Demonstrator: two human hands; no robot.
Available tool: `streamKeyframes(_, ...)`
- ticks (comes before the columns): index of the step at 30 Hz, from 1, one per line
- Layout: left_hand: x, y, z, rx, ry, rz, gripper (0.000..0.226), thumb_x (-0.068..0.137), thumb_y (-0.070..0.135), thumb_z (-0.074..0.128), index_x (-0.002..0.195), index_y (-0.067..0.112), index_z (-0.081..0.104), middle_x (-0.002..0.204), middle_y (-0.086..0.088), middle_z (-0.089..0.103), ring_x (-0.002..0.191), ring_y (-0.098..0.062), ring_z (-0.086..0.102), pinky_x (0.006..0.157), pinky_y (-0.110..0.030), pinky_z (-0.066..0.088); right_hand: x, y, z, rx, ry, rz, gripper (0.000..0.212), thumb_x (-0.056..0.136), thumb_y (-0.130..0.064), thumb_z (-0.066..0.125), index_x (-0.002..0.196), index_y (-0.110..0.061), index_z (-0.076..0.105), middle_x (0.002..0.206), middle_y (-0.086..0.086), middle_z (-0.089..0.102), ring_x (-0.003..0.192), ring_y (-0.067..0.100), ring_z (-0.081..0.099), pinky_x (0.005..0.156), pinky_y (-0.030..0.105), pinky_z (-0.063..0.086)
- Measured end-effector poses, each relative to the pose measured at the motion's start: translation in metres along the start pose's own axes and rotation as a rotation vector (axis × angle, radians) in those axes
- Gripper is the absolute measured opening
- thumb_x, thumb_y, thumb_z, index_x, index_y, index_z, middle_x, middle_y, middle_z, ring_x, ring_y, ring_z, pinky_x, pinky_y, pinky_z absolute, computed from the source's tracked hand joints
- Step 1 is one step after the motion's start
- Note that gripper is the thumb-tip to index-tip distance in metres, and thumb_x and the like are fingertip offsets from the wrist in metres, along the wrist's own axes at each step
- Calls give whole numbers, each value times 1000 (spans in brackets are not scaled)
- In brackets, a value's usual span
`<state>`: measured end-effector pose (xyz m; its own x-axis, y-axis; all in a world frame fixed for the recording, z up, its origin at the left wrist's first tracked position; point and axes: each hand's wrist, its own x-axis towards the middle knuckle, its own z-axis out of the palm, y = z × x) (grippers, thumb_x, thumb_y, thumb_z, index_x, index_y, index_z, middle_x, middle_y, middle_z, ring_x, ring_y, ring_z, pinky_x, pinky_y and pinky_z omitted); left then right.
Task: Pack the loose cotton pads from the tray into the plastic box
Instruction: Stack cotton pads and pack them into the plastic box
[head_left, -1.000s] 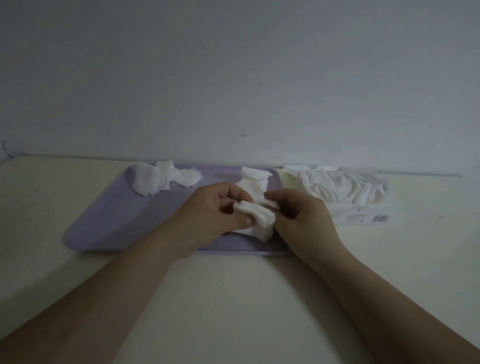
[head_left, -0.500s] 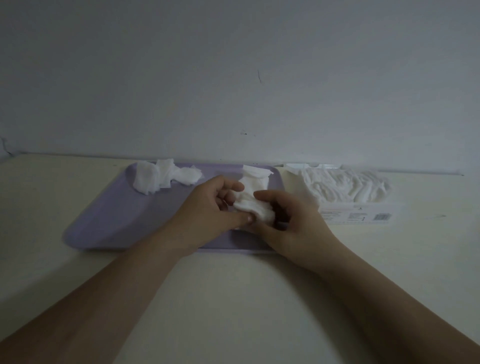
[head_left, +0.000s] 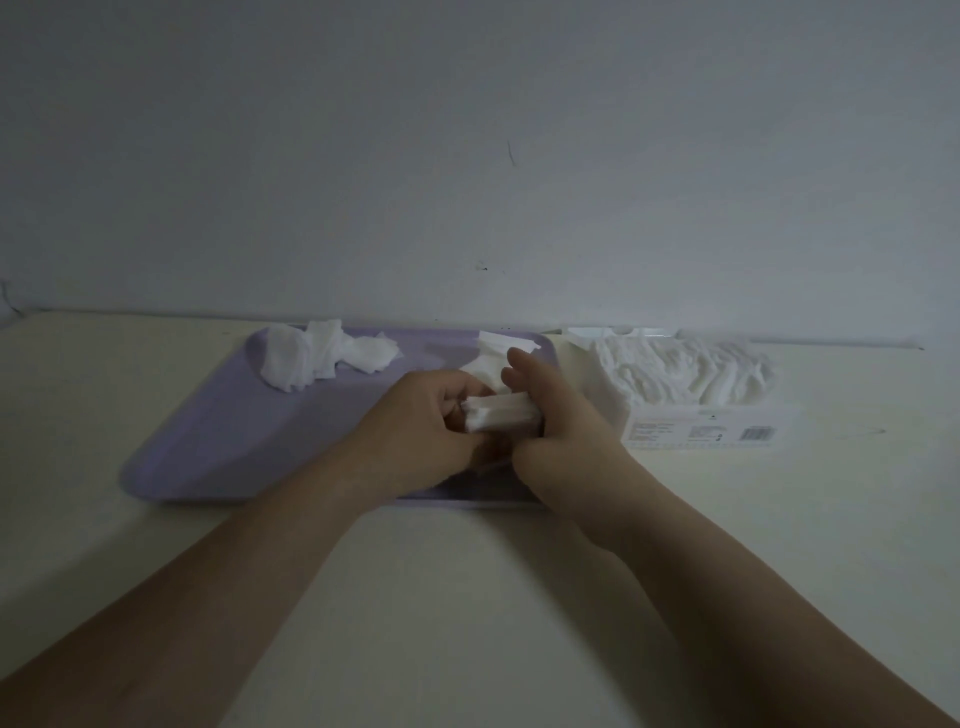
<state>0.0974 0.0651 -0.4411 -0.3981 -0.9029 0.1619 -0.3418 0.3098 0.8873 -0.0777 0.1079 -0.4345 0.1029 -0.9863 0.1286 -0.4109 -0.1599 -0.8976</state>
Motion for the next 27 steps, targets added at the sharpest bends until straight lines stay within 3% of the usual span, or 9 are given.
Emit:
streamKeyframes(3,-1,1,4,38,6,-12,31,82,20,84,108,29,70,91,1,79,84,-22,76,83,-44,62,2,3,1,60,-50,22,93,82,18,43,158,-33,27,111,-31,47,85,-24,59,75,8,48)
streamKeyframes(5,0,1,3,25,58,-35,31,78,21,78,106,30,68,90,-2,78,85,-26,75,83,-47,60,2,5,-4,59,-65,0,92,81,20,42,158,-30,28,112,-29,49,85,-24,59,74,3,46)
streamKeyframes(8,1,-2,2,40,117,-33,24,77,15,71,99,26,71,90,-13,76,80,-24,71,79,-49,56,0,1,-7,-163,-70,-74,85,83,10,47,158,-23,27,137,-12,51,112,-6,55,91,-4,33)
streamKeyframes(10,1,-4,3,38,89,-17,24,74,21,70,97,26,72,91,-16,75,86,-34,71,84,-53,55,1,4,-7,-335,-89,-181,76,85,2,48,158,-11,28,159,4,35,145,13,33,107,3,18)
streamKeyframes(12,1,-4,7,17,75,-17,26,76,39,68,97,23,72,90,-15,75,89,-37,70,89,-57,54,2,6,-7,-396,-126,-197,72,85,2,48,155,-4,31,161,10,32,149,23,28,111,14,20)
streamKeyframes(15,3,-1,14,156,151,-75,55,86,68,52,89,16,69,86,-11,72,82,-21,67,87,-55,54,3,8,-6,-396,-137,-250,79,73,-10,42,151,-8,37,150,9,44,140,25,42,114,34,37)
streamKeyframes(21,6,3,18,324,136,-64,38,105,41,47,80,15,61,77,-4,67,74,-24,62,78,-52,53,3,16,-8,-403,37,-257,51,92,-5,55,142,-9,51,132,12,62,120,27,56,93,19,37)
streamKeyframes(25,29,4,5,452,295,17,24,100,33,54,87,15,65,80,2,64,76,-19,59,70,-37,47,10,25,-8,-393,229,-210,27,89,-15,59,117,-13,62,112,8,65,103,31,61,87,37,46)
streamKeyframes(27,45,5,0,578,339,51,15,96,22,60,107,20,69,108,1,64,95,-20,63,82,-32,48,10,27,-6,-359,265,-202,24,88,-15,58,111,-11,59,108,8,63,100,32,59,85,41,47)
